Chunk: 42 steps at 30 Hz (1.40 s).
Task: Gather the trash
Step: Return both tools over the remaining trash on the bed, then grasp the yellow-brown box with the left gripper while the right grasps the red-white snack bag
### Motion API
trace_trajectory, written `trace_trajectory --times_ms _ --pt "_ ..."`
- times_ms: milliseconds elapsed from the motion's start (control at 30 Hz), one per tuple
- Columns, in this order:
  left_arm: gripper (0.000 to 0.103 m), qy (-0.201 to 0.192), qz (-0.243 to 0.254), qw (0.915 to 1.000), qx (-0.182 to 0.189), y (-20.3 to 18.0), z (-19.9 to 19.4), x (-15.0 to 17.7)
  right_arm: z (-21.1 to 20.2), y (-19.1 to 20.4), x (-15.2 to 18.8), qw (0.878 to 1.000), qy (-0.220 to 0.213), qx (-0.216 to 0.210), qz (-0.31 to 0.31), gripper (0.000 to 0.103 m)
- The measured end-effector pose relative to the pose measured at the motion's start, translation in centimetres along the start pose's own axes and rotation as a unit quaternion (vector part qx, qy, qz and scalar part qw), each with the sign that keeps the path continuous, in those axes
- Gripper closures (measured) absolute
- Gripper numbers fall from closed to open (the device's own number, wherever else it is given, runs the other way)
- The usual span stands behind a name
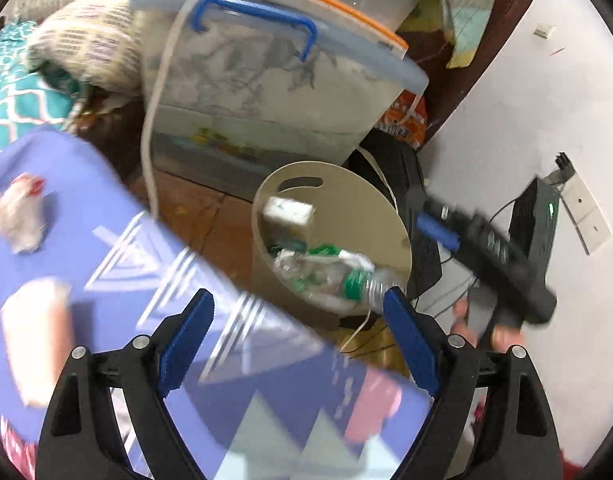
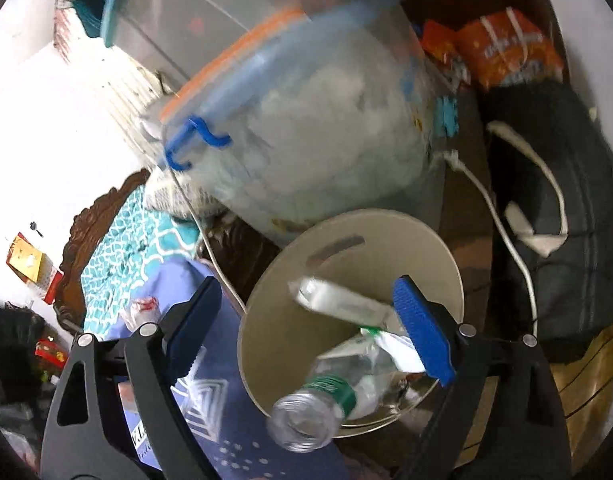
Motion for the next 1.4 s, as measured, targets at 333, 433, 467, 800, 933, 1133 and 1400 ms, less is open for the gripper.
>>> trace_trajectory --times_ms 333,433,467,800,933,1133,1400 --pt "0.021 -0.087 -0.043 0.9940 -0.052 11.0 -14.5 8.7 0.6 15.4 1.6 0.989 0.034 -0.114 -0.093 0.026" --pt "0.021 -0.119 -0.088 0.9834 -0.105 16.2 -18.5 10.0 2.5 20.7 4.0 0.980 0.069 -0.142 -0.125 0.027" --pt "0.021 -0.128 -0.108 0.9775 -0.129 18.3 -19.8 10.6 3.2 22.4 4.8 0.976 0.079 -0.149 -0.135 0.027" --pt "0.015 -0.155 -0.192 0.9483 -0.200 26.8 -20.8 11.5 14.8 42.2 8.8 0.928 0.195 -0.237 -0.211 0.028" --pt "0.015 -0.144 -0.183 0.9460 -0.225 27.8 -18.6 11.1 21.7 45.9 11.2 0.920 0.245 -0.211 -0.220 0.037" --pt "0.046 -0.113 -0.197 0.9480 -0.222 29.9 -16.5 11.9 23.3 46.3 11.7 0.918 0.250 -0.253 -0.173 0.094" --pt "0.046 -0.126 -0.224 0.9437 -0.209 30.6 -19.7 15.6 6.0 44.3 13.0 0.911 0.158 -0.314 -0.214 0.094"
Point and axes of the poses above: each gripper's, at about its wrist camera, not at the fingertips, and z roughly the way its jaws point, y to its left, x to its underside, the point moved 8 cm from there along z, roughly the way its jaws point, and after that the axes turned 13 degrees about -z, right-handed, at the moved point
